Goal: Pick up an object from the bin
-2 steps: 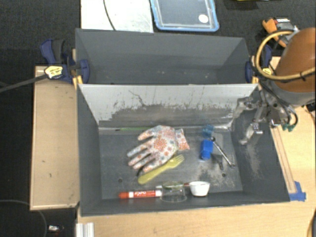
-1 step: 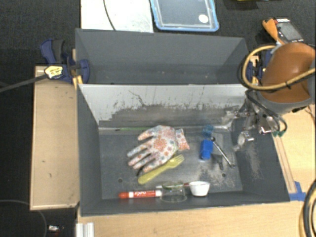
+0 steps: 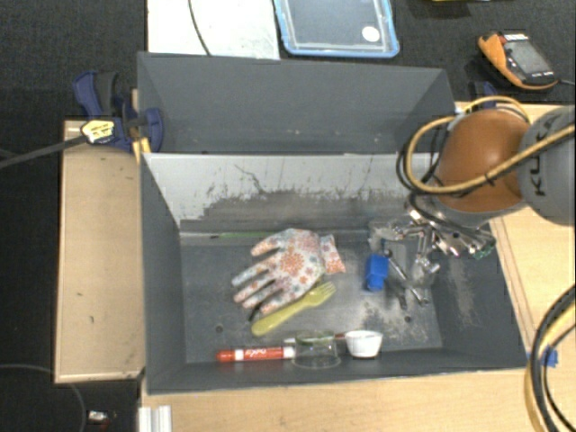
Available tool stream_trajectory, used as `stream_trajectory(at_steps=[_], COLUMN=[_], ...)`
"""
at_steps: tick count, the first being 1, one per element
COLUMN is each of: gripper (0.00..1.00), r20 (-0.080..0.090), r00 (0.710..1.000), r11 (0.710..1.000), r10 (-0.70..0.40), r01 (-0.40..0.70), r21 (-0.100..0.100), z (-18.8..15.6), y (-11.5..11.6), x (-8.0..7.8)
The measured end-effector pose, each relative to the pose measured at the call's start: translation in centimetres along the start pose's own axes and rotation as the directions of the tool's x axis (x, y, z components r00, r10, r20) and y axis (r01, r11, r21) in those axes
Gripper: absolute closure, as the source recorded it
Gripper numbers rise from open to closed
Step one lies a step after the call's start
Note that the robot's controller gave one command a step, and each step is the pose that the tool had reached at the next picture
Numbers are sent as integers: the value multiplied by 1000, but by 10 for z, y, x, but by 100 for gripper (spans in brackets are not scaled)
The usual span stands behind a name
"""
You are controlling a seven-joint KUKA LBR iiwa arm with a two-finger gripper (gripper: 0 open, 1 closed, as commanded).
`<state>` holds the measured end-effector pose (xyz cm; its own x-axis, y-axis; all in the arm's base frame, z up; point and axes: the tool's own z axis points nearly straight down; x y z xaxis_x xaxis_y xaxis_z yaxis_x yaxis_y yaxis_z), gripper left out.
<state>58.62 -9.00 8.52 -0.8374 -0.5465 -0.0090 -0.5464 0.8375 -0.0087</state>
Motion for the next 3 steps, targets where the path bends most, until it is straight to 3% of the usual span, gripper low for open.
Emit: stream_trajectory(at_steps=[1, 2, 3], gripper=[0, 0, 100], r20=[2, 1, 5], r00=[999, 968, 999], r11=[999, 968, 999], r10=[-32, -251, -54], r01=[32, 251, 54], r21=[2, -4, 2], z=[15, -17, 6], y=[15, 38, 21], x=[-17, -33, -22])
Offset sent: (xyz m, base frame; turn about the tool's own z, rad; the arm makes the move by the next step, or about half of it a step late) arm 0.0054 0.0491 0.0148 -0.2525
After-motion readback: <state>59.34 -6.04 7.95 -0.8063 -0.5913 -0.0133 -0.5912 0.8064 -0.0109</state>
